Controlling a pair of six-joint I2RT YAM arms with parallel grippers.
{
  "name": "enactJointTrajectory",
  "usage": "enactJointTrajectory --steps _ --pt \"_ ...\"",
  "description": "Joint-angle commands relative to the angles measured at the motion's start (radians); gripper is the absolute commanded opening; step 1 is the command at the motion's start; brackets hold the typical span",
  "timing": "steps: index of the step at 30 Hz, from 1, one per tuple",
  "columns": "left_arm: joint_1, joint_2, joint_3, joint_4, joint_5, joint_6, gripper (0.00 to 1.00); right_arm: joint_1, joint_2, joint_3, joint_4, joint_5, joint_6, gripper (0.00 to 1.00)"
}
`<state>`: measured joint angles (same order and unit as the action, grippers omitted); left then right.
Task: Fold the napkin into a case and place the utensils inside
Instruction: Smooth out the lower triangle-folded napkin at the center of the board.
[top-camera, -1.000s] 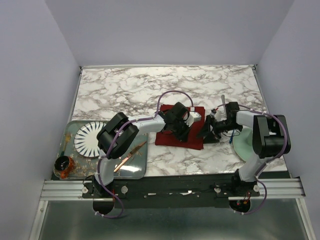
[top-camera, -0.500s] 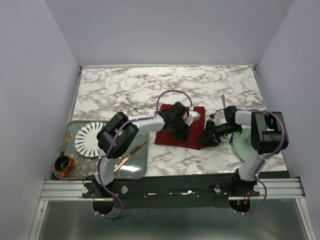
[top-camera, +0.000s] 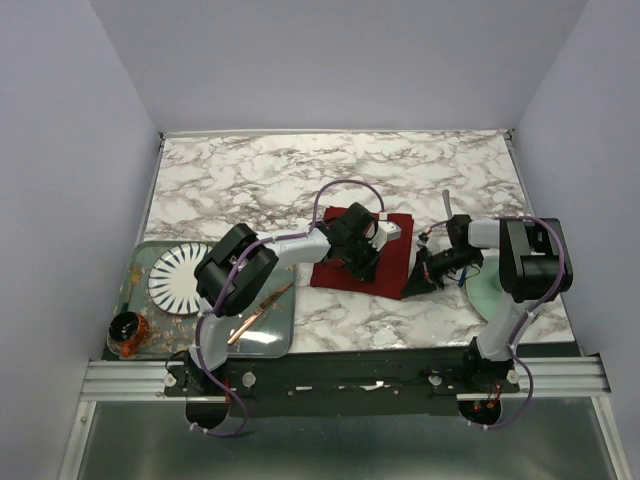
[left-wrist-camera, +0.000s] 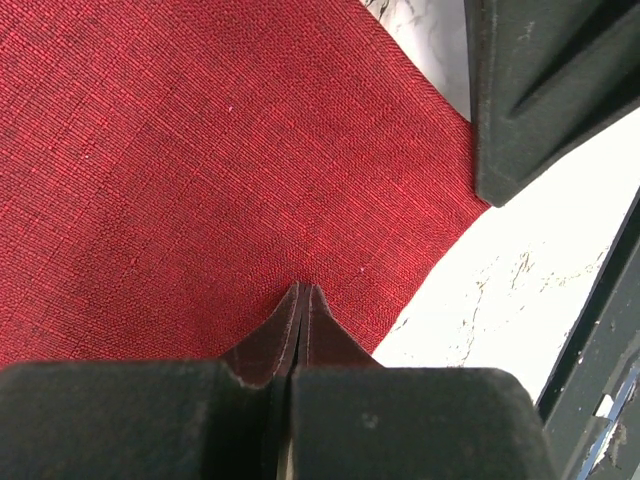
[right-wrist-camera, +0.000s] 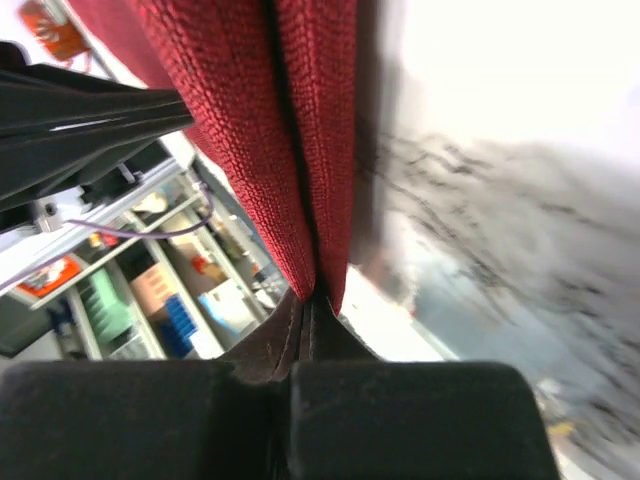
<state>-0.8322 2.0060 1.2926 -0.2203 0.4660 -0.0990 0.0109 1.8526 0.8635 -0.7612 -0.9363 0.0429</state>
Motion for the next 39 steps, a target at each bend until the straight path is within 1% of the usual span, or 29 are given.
enactJointTrajectory --steps 1,3,4,5,6,7,9,10,12,13,15,16,17,18,19,21,23,24,26,27,28,29,31,32,33,35,36,37,39 --pt "0.018 0.030 -0.032 -0.028 -0.062 0.010 0.00 -0.006 0.033 0.020 -0.027 0.131 0.008 0.01" --pt "0.022 0.020 -0.029 -0.039 -0.061 0.012 0.00 -0.006 0.043 0.035 -0.027 0.152 0.011 0.01" --pt "0.024 0.016 -0.030 -0.043 -0.061 0.010 0.00 -0.006 0.048 0.045 -0.032 0.159 0.011 0.05" --pt "0.027 0.002 -0.032 -0.044 -0.052 0.007 0.00 -0.006 0.054 0.060 -0.046 0.168 0.005 0.08" --pt "0.030 -0.007 -0.035 -0.047 -0.044 0.005 0.03 -0.008 0.074 0.086 -0.056 0.166 -0.003 0.18" --pt "0.031 -0.018 -0.038 -0.045 -0.032 0.005 0.13 -0.005 0.082 0.103 -0.070 0.162 -0.012 0.27" --pt "0.044 -0.076 -0.044 -0.027 0.005 -0.001 0.24 -0.006 0.091 0.132 -0.124 0.122 -0.035 0.38" --pt "0.048 -0.099 -0.042 -0.021 0.016 -0.002 0.40 -0.006 0.076 0.161 -0.144 0.108 -0.069 0.41" --pt "0.061 -0.177 -0.032 -0.010 0.037 0.001 0.51 -0.006 0.037 0.189 -0.199 0.064 -0.129 0.49" --pt "0.064 -0.203 -0.024 -0.013 0.037 0.005 0.60 -0.005 -0.025 0.218 -0.216 0.060 -0.152 0.52" --pt "0.068 -0.283 -0.012 -0.030 0.017 0.021 0.68 -0.006 -0.096 0.249 -0.257 0.056 -0.234 0.61" --pt "0.073 -0.311 -0.013 -0.034 0.001 0.037 0.76 -0.006 -0.128 0.262 -0.268 0.066 -0.264 0.65" --pt "0.077 -0.369 -0.016 -0.037 -0.015 0.051 0.80 -0.006 -0.200 0.293 -0.273 0.080 -0.308 0.69" --pt "0.081 -0.401 -0.032 -0.040 -0.029 0.064 0.87 -0.005 -0.229 0.310 -0.270 0.088 -0.327 0.76" --pt "0.088 -0.433 -0.042 -0.040 -0.067 0.094 0.99 -0.006 -0.257 0.331 -0.264 0.091 -0.337 0.80" --pt "0.091 -0.536 -0.077 -0.021 -0.119 0.140 0.99 -0.006 -0.326 0.394 -0.236 0.087 -0.359 0.90" --pt "0.094 -0.634 -0.111 0.013 -0.179 0.197 0.99 0.011 -0.369 0.425 -0.186 0.097 -0.368 0.96" --pt "0.094 -0.662 -0.171 0.095 -0.199 0.208 0.99 0.027 -0.415 0.433 -0.161 0.102 -0.379 1.00" --pt "0.094 -0.726 -0.249 0.191 -0.211 0.232 0.99 0.092 -0.458 0.416 -0.043 0.122 -0.403 1.00" --pt "0.094 -0.737 -0.322 0.285 -0.216 0.248 0.99 0.112 -0.478 0.378 0.011 0.104 -0.394 1.00" --pt "0.094 -0.742 -0.326 0.280 -0.216 0.263 0.99 0.135 -0.496 0.353 0.066 0.076 -0.373 1.00" --pt "0.097 -0.722 -0.308 0.242 -0.207 0.271 0.99 0.136 -0.497 0.330 0.185 0.041 -0.271 1.00" --pt "0.180 -0.681 -0.216 0.089 -0.013 0.216 0.99 0.138 -0.442 0.284 0.275 -0.099 -0.130 1.00" --pt "0.217 -0.640 -0.201 0.075 0.078 0.153 0.99 0.142 -0.406 0.279 0.311 -0.169 -0.035 1.00" --pt "0.272 -0.624 -0.208 0.102 0.196 -0.019 0.99 0.153 -0.365 0.281 0.316 -0.262 0.039 1.00" --pt "0.301 -0.593 -0.246 0.160 0.297 -0.138 0.99 0.201 -0.252 0.267 0.268 -0.309 0.148 1.00" --pt "0.308 -0.590 -0.292 0.214 0.350 -0.192 0.99 0.211 -0.237 0.241 0.275 -0.320 0.182 1.00" --pt "0.311 -0.586 -0.314 0.251 0.370 -0.271 0.99 0.231 -0.236 0.211 0.295 -0.314 0.214 1.00" --pt "0.309 -0.560 -0.372 0.315 0.410 -0.356 0.99 0.247 -0.260 0.079 0.431 -0.303 0.332 1.00"
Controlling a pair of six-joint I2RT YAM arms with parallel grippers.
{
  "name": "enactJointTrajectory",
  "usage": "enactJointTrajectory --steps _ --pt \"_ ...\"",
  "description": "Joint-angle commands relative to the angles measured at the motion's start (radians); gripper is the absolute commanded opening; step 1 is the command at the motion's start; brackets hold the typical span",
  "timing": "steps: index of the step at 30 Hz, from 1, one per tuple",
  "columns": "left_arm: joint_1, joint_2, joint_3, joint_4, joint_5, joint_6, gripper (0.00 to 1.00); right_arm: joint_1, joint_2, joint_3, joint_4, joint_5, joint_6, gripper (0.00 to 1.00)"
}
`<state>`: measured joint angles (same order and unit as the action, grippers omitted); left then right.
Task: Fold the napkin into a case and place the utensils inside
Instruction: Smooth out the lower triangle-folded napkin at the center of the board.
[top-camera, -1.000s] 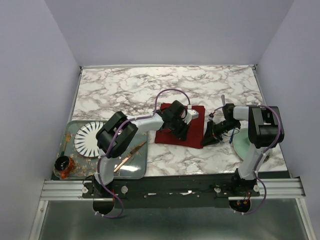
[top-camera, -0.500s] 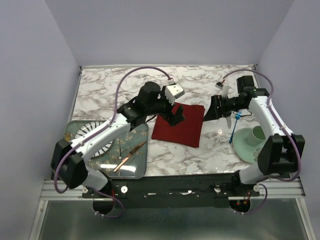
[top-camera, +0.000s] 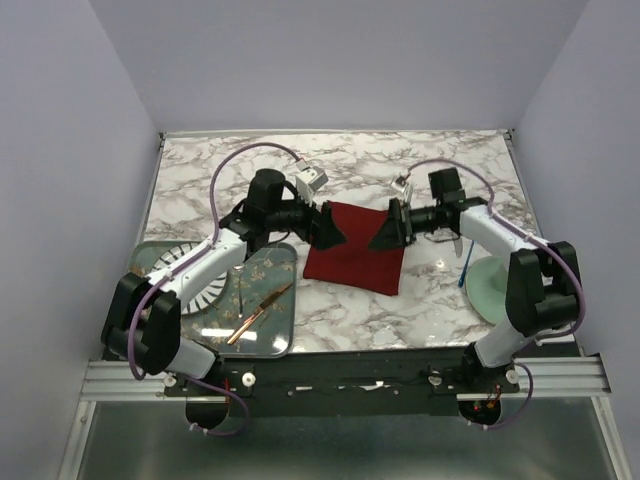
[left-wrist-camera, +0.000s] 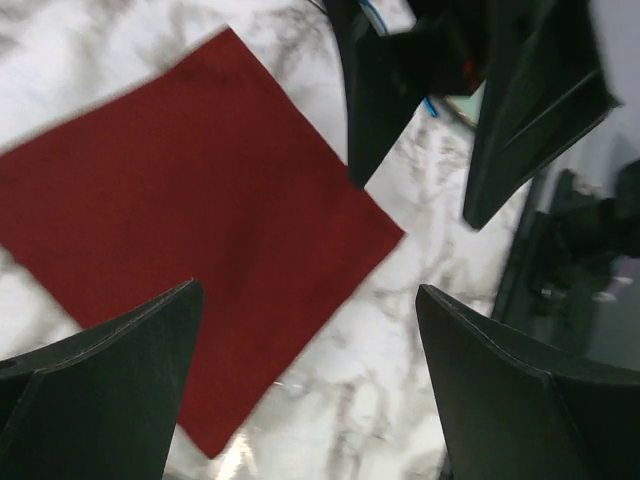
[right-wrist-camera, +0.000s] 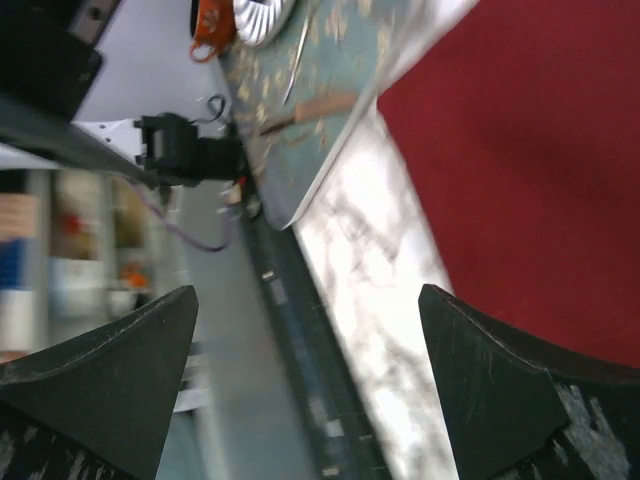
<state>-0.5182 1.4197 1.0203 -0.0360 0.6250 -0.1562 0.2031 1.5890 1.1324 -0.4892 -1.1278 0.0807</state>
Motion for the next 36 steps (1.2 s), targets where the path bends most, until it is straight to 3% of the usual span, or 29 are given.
enactJointTrajectory --steps 1,5,10,17,21,28,33,36 --pt "-0.003 0.045 -0.110 0.163 0.278 -0.377 0.99 0.064 0.000 -0.239 0.214 -0.106 0.347 1.00" --pt "0.003 0.113 -0.186 0.295 0.288 -0.509 0.99 0.071 0.077 -0.341 0.362 -0.104 0.505 1.00" --pt "0.004 0.159 -0.189 0.314 0.292 -0.559 0.99 0.049 0.208 -0.321 0.308 -0.060 0.447 1.00" --pt "0.004 0.179 -0.167 0.239 0.288 -0.557 0.99 -0.067 0.397 -0.139 -0.125 0.069 0.087 1.00" --pt "-0.003 0.197 -0.177 0.257 0.361 -0.583 0.99 -0.077 0.356 -0.099 -0.293 0.080 -0.058 1.00" --pt "-0.040 0.307 -0.204 0.606 0.407 -0.865 0.99 -0.050 0.184 -0.122 -0.224 -0.087 0.033 1.00" --pt "-0.066 0.439 -0.181 0.821 0.427 -1.099 0.99 -0.045 0.210 -0.131 -0.120 -0.102 0.116 1.00" --pt "-0.080 0.504 -0.167 0.890 0.411 -1.148 0.99 -0.042 0.259 -0.144 -0.101 -0.095 0.116 1.00"
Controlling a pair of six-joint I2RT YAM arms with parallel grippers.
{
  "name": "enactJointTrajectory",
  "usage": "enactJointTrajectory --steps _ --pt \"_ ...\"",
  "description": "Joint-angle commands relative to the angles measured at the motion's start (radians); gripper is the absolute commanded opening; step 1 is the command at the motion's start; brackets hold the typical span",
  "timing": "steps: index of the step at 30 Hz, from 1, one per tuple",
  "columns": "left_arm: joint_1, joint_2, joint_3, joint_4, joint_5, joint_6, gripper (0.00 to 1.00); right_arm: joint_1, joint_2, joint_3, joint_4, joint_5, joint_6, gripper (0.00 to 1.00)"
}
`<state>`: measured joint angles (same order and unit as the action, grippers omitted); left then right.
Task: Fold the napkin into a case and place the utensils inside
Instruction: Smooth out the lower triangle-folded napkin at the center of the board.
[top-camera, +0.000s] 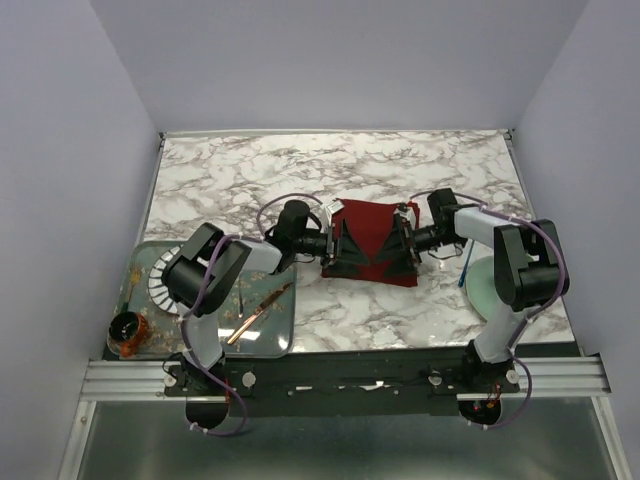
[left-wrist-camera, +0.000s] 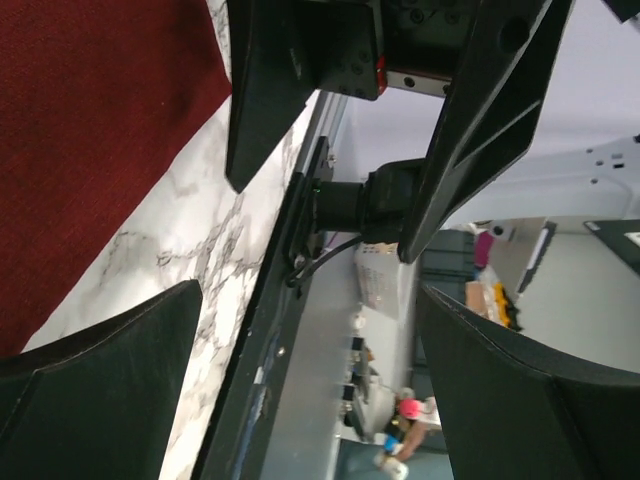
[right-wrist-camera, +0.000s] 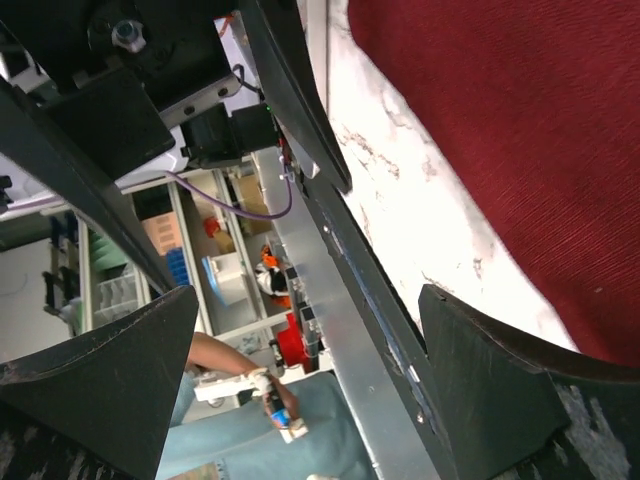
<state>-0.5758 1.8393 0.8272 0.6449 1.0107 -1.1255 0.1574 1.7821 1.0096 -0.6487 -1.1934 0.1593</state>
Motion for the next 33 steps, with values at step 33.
enactJointTrajectory --steps 33 --pt "0.002 -0.019 0.219 -0.402 -0.136 0.375 0.99 -0.076 0.152 0.279 -0.364 -0.055 -0.330 1.00"
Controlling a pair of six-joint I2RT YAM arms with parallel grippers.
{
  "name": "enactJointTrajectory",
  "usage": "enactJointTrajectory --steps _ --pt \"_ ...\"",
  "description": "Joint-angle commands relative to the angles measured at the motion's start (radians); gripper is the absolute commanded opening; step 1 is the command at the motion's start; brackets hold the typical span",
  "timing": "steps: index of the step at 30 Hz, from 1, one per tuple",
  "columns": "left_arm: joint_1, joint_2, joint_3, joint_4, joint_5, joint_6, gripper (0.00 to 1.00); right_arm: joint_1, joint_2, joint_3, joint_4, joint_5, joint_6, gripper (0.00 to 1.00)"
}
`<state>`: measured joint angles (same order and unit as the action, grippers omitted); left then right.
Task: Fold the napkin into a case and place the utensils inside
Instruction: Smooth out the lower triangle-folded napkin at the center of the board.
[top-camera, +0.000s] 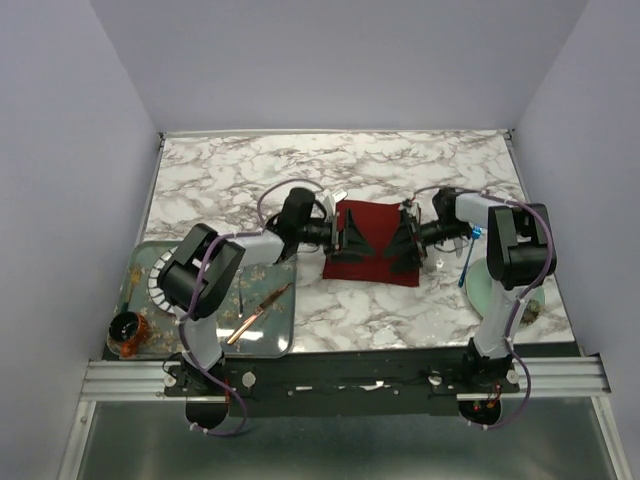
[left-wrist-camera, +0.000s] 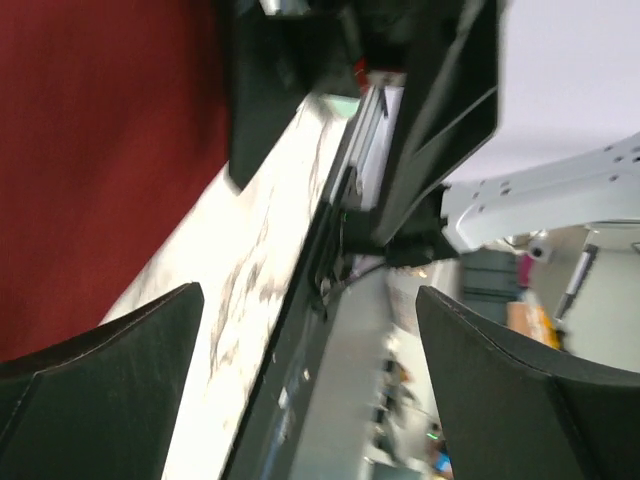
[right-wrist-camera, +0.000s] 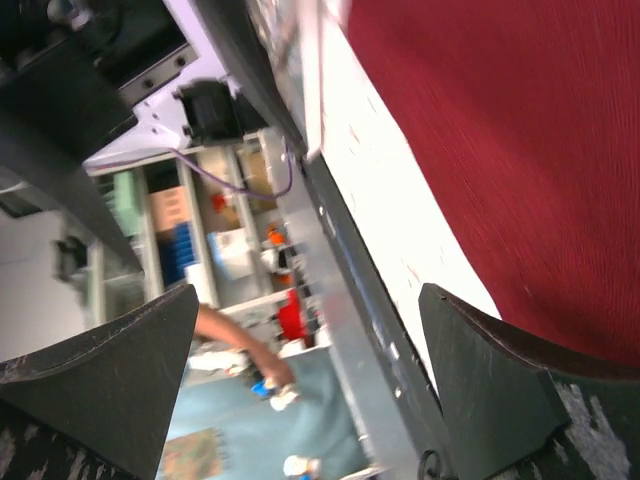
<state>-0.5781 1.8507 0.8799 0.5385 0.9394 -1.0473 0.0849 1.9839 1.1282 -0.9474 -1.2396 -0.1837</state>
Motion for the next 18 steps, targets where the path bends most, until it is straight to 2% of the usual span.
enactJointTrajectory --steps 1,3,5,10,14,18 --pt "0.007 -0.016 0.213 -0.326 -0.080 0.317 0.99 -0.008 -0.039 0.209 -0.030 0.008 0.050 1.00" --pt "0.015 0.039 0.257 -0.344 -0.122 0.340 0.99 -0.014 -0.013 0.260 0.059 0.035 0.131 1.00" --pt "0.021 0.083 0.323 -0.368 -0.143 0.355 0.99 -0.027 0.048 0.345 0.091 0.066 0.156 1.00" --pt "0.026 0.200 0.387 -0.379 -0.169 0.382 0.99 -0.045 0.147 0.415 0.167 0.127 0.207 1.00" --pt "0.030 0.223 0.338 -0.394 -0.174 0.380 0.99 -0.045 0.217 0.406 0.176 0.141 0.193 1.00" --pt "0.030 0.177 0.231 -0.387 -0.177 0.357 0.99 -0.043 0.243 0.345 0.206 0.128 0.193 1.00"
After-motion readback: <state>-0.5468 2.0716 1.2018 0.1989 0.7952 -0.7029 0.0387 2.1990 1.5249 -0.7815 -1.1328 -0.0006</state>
